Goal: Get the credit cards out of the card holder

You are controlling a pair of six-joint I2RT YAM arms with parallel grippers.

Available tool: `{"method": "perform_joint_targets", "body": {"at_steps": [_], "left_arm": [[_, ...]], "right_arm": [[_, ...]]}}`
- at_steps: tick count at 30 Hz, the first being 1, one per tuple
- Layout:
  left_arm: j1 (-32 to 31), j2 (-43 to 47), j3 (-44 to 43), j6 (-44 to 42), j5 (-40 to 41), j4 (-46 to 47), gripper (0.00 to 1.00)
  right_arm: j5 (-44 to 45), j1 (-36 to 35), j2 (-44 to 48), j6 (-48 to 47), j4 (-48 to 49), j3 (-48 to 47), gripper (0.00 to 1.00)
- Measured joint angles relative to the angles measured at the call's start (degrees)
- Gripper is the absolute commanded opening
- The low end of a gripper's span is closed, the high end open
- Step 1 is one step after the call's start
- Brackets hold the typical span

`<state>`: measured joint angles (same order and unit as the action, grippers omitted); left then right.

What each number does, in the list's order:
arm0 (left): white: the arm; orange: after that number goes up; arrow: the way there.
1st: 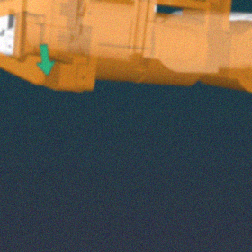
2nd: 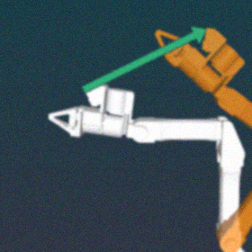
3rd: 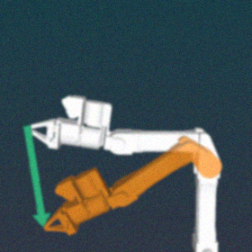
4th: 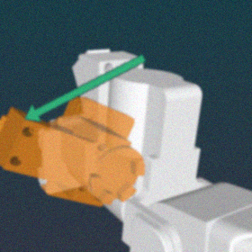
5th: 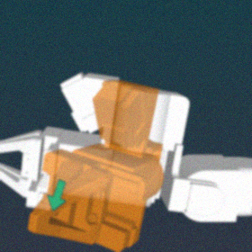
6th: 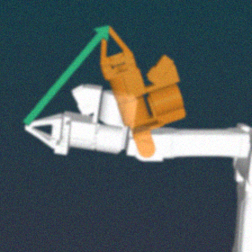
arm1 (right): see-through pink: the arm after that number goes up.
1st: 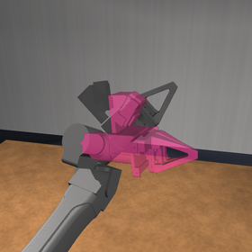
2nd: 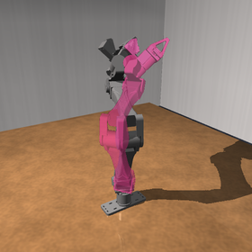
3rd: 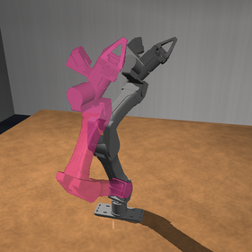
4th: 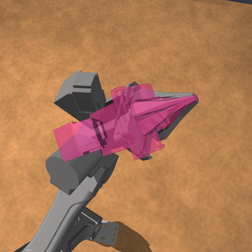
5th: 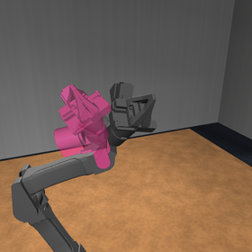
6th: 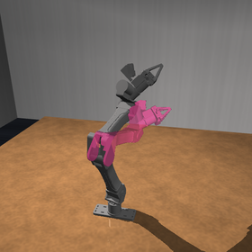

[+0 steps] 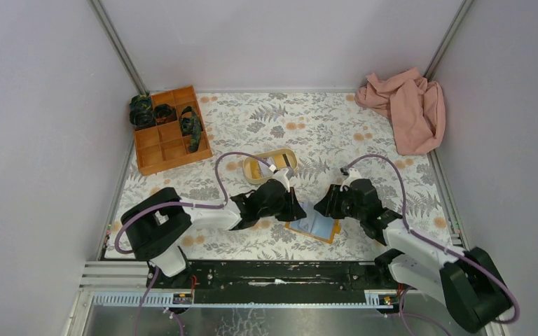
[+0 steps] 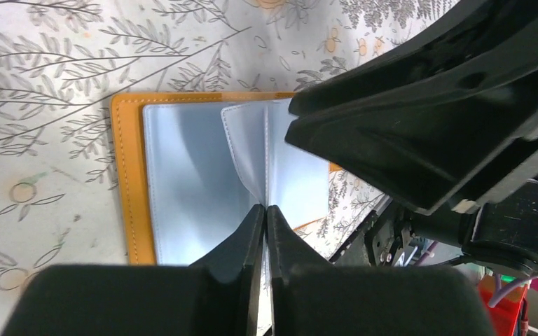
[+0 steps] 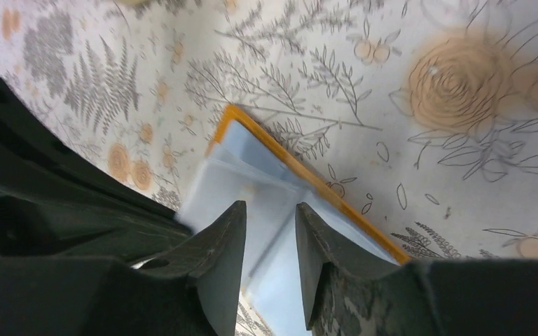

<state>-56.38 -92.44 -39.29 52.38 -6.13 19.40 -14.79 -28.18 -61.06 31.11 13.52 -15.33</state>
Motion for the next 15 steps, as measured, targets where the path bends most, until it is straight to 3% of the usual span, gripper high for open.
{"method": "perform_joint_targets", "body": {"at_steps": [5, 15], "left_arm": [[-1.4, -1.3, -2.1, 0.0, -0.1, 0.0, 0.15], [-4.1, -4.9, -7.9, -0.1, -0.2, -1.4, 0.17]], "right_arm": [[3.7, 0.0, 9.1, 0.1, -3.9, 0.0, 0.41], [8.1, 0.0, 13.9, 0.0, -10.4, 0.0, 0.41]]}}
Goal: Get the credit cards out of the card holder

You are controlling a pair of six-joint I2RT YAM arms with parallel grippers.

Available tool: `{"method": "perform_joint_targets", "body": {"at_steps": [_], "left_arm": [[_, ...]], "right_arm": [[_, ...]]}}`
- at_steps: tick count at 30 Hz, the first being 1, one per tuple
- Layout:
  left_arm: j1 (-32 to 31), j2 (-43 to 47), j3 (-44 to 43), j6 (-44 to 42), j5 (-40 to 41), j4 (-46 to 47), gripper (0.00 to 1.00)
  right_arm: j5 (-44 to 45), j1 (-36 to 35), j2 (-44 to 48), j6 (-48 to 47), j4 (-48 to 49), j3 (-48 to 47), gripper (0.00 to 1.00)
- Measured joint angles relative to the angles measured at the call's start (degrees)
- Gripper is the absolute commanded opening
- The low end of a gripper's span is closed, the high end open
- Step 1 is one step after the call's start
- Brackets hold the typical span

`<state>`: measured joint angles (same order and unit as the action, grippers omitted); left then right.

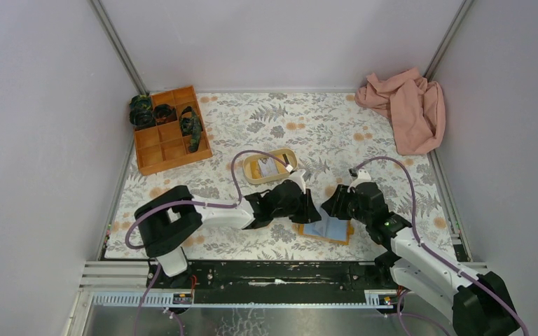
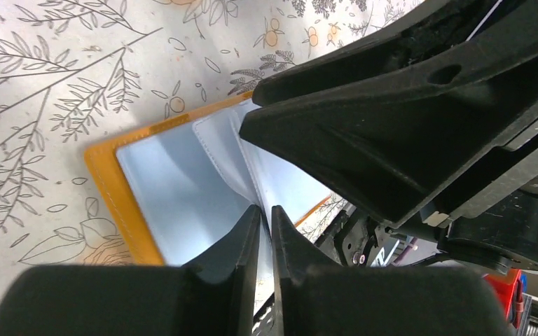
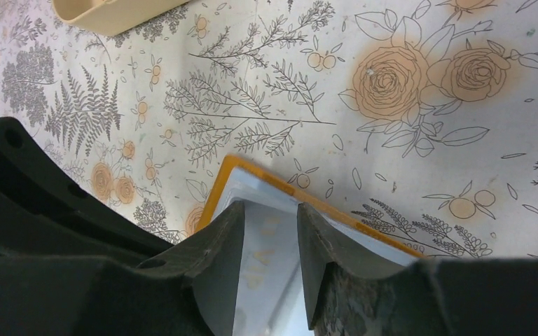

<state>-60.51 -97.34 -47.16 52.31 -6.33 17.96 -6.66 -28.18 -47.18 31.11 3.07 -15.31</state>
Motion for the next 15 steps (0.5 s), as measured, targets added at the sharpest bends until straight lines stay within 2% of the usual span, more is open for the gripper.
{"method": "perform_joint_targets", "body": {"at_steps": [15], "left_arm": [[-3.4, -5.2, -5.4, 0.0, -0.3, -2.1, 0.17]], "right_arm": [[6.6, 0.0, 5.7, 0.0, -5.2, -0.1, 0.42]]}}
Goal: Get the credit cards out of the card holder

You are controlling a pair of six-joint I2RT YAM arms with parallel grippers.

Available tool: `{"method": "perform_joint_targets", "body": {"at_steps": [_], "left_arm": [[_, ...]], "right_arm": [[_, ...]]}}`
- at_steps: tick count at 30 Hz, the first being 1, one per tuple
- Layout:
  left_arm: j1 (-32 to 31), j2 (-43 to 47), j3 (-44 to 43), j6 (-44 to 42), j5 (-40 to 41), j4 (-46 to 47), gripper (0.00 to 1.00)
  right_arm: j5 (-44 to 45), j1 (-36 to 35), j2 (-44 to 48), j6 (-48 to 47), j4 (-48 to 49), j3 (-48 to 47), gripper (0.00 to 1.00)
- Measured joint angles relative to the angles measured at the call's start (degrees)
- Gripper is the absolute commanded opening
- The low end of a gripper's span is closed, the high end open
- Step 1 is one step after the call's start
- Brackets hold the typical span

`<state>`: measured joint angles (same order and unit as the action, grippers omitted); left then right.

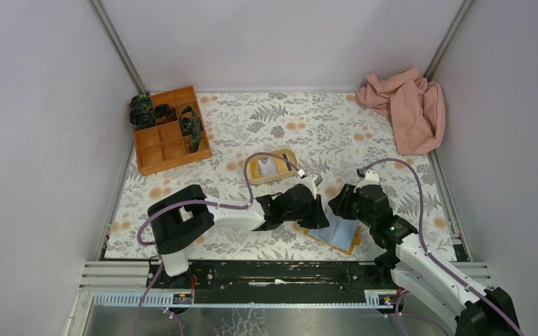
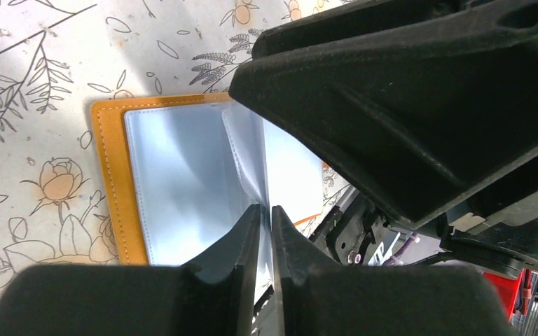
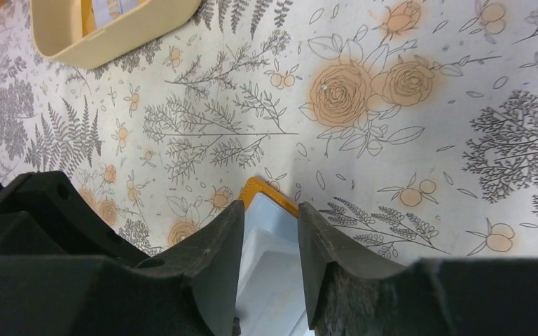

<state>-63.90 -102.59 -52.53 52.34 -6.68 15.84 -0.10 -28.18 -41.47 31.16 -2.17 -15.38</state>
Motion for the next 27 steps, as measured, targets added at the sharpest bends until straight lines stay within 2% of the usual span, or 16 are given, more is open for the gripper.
{"method": "perform_joint_targets", "body": {"at_steps": [3, 8, 10, 14, 21, 27], "left_arm": [[-0.2, -0.3, -0.8, 0.0, 0.0, -0.1, 0.19], [-0.7, -0.4, -2.1, -0.2, 0.0, -0.4, 0.3], [-1.0, -0.4, -2.7, -0.2, 0.0, -0.6, 0.31], [-1.8, -0.5, -3.4, -0.2, -0.3, -1.1, 0.31], [-3.6, -4.0, -5.5, -0.2, -1.1, -1.3, 0.3], [-4.4, -5.4, -5.8, -0.2, -1.3, -1.6, 0.21]], "right_arm": [[1.2, 0.0, 1.4, 0.2, -1.0, -0.4, 0.42], [2.2, 0.0, 0.1, 0.6, -1.6, -0.9, 0.42], [2.2, 0.0, -0.9, 0.9, -2.0, -0.9, 0.42], [2.4, 0.0, -0.9, 1.3, -2.7, -0.9, 0.41], [5.2, 0.0, 4.3, 1.5, -5.8, -1.9, 0.41], [7.2, 0.0, 6.4, 1.2, -7.9, -4.4, 0.41]]}}
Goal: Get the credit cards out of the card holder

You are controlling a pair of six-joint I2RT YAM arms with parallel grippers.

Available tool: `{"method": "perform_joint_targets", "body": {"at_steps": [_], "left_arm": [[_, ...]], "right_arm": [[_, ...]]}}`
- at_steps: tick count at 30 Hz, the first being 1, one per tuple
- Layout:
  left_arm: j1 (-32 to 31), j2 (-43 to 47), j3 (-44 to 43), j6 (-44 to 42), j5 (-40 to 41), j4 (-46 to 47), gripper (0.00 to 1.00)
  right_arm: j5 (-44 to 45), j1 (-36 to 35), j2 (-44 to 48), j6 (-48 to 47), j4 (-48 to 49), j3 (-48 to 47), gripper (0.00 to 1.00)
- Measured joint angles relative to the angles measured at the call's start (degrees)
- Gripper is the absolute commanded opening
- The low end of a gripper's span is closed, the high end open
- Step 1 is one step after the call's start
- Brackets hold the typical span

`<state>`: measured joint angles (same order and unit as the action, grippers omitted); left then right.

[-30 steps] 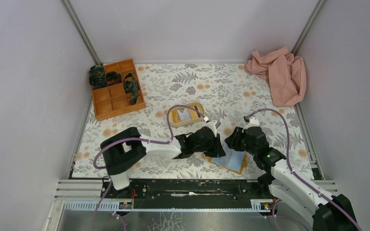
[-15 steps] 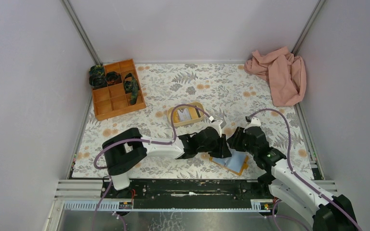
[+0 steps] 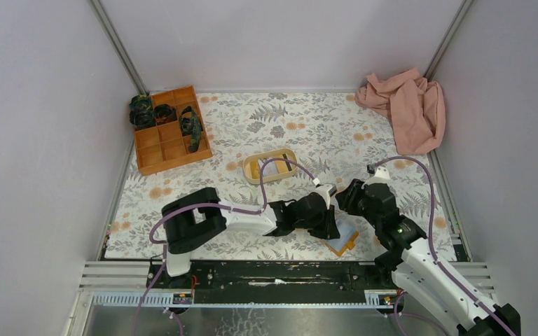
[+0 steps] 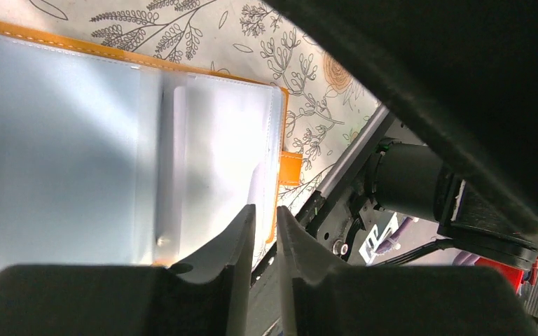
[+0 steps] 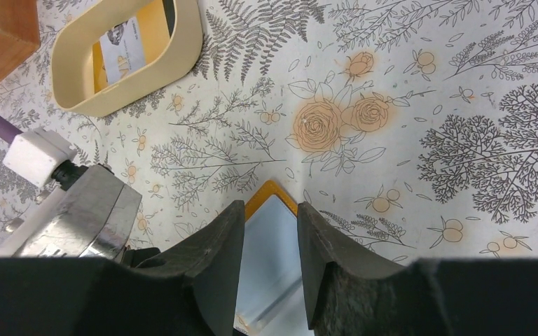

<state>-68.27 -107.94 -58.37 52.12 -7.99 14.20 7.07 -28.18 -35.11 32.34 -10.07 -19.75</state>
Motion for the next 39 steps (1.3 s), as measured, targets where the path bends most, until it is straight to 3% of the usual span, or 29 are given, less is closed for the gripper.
{"method": "perform_joint_targets", "body": {"at_steps": [5, 9, 13, 16, 20, 27, 39], "left_arm": [[0.0, 0.0, 0.0, -0.1, 0.6, -0.3, 0.17], [0.0, 0.0, 0.0, -0.4, 1.6, -1.2, 0.25], [0.0, 0.7, 0.4, -1.5, 4.8, -2.7, 0.26], [0.0, 1.1, 0.7, -2.5, 9.2, -5.4, 0.25], [0.4, 0.2, 0.7, -3.4, 13.2, -8.5, 0.24], [2.8, -1.7, 0.5, -3.1, 11.3, -4.3, 0.23], [10.4, -1.2, 5.6, -1.3, 9.7, 4.1, 0.22]], "right_arm": [[0.1, 0.0, 0.5, 0.0, -0.6, -0.1, 0.4], [0.1, 0.0, 0.8, 0.0, -1.1, -0.1, 0.41], [-0.3, 0.0, 1.6, 0.3, -1.6, -0.1, 0.41], [-1.3, 0.0, 3.3, 1.9, -2.8, 0.0, 0.34], [-3.0, 0.0, 11.0, 6.1, -6.6, 2.0, 0.31], [-6.4, 0.0, 27.1, 12.1, -13.6, 5.8, 0.31], [-7.8, 0.0, 19.3, 12.5, -15.8, 5.9, 0.36]]}}
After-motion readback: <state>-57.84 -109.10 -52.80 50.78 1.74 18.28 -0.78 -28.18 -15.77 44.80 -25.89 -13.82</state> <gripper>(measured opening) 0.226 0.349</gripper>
